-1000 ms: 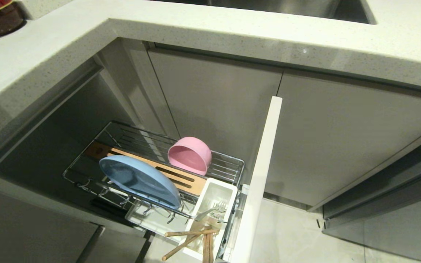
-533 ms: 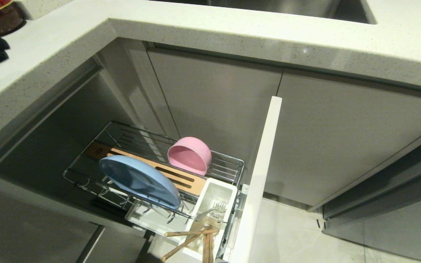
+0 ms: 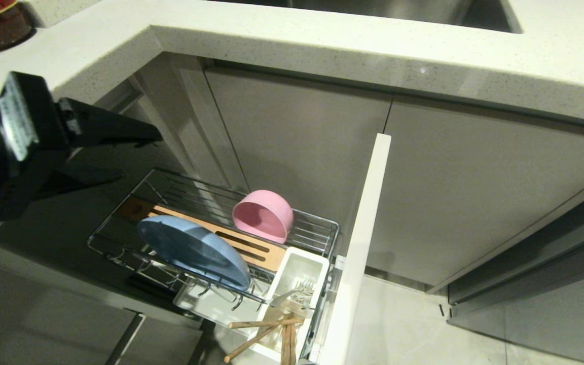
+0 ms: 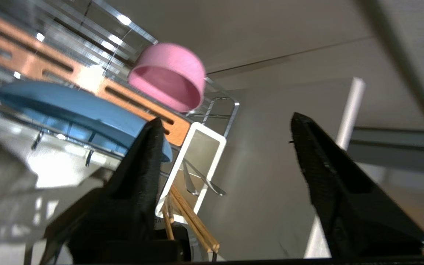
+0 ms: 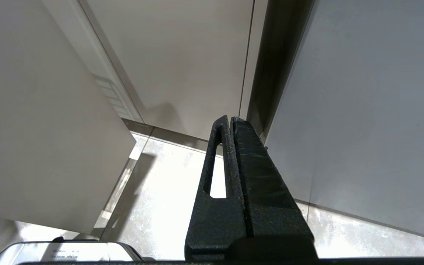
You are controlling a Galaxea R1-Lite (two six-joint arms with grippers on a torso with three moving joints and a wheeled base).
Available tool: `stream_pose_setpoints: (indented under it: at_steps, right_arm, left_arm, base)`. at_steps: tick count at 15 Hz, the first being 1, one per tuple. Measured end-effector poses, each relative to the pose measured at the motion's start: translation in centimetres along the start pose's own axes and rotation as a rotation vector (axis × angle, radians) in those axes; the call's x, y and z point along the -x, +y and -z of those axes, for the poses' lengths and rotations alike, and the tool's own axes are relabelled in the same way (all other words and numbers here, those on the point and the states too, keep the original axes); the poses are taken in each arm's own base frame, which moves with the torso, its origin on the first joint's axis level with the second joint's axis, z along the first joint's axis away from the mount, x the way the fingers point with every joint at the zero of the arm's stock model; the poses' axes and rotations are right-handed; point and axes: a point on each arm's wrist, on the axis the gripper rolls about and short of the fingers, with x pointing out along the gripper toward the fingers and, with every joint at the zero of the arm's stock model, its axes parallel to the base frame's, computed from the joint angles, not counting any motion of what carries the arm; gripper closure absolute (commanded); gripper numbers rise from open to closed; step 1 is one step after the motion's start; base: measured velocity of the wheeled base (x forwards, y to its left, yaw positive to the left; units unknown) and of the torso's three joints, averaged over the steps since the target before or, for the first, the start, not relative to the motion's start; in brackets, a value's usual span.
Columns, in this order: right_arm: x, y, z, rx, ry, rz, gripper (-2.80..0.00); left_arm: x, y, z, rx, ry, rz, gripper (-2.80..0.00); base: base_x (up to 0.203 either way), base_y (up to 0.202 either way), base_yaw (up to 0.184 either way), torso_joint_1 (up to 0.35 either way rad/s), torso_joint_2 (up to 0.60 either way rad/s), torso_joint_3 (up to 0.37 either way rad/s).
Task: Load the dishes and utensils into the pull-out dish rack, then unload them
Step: Take the plate out of the cupboard
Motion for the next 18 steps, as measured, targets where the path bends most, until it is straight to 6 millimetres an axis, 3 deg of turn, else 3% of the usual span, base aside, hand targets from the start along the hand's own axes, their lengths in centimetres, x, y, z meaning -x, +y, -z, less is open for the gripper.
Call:
stream_pose_setpoints:
  at_steps: [5,9,12,18]
  right_arm:
    - [0.0,0.0,0.0,0.000,0.000,0.000,0.00]
    - [0.0,0.0,0.0,0.000,0.000,0.000,0.00]
    - [0.0,0.0,0.0,0.000,0.000,0.000,0.00]
    - [0.0,0.0,0.0,0.000,0.000,0.000,0.00]
  left_arm:
    - [-4.8,-1.5,2.4,0.011,-0.051,-0.255,-2.80]
    - [-7.9,-1.7,4.6,-0.005,-0.014,-0.385,-2.80]
    - [-9.2,-1.8,6.2,-0.008,0.036,-0.458,-2.80]
    - [-10.8,-2.0,7.4,-0.028,0.046,-0.505,-2.80]
  base:
    - [0.000,0.000,0.000,0.000,0.00,0.000]
    - [0.000,0.000,0.000,0.000,0.00,0.000]
    - [0.000,0.000,0.000,0.000,0.00,0.000]
    - [0.000,0.000,0.000,0.000,0.00,0.000]
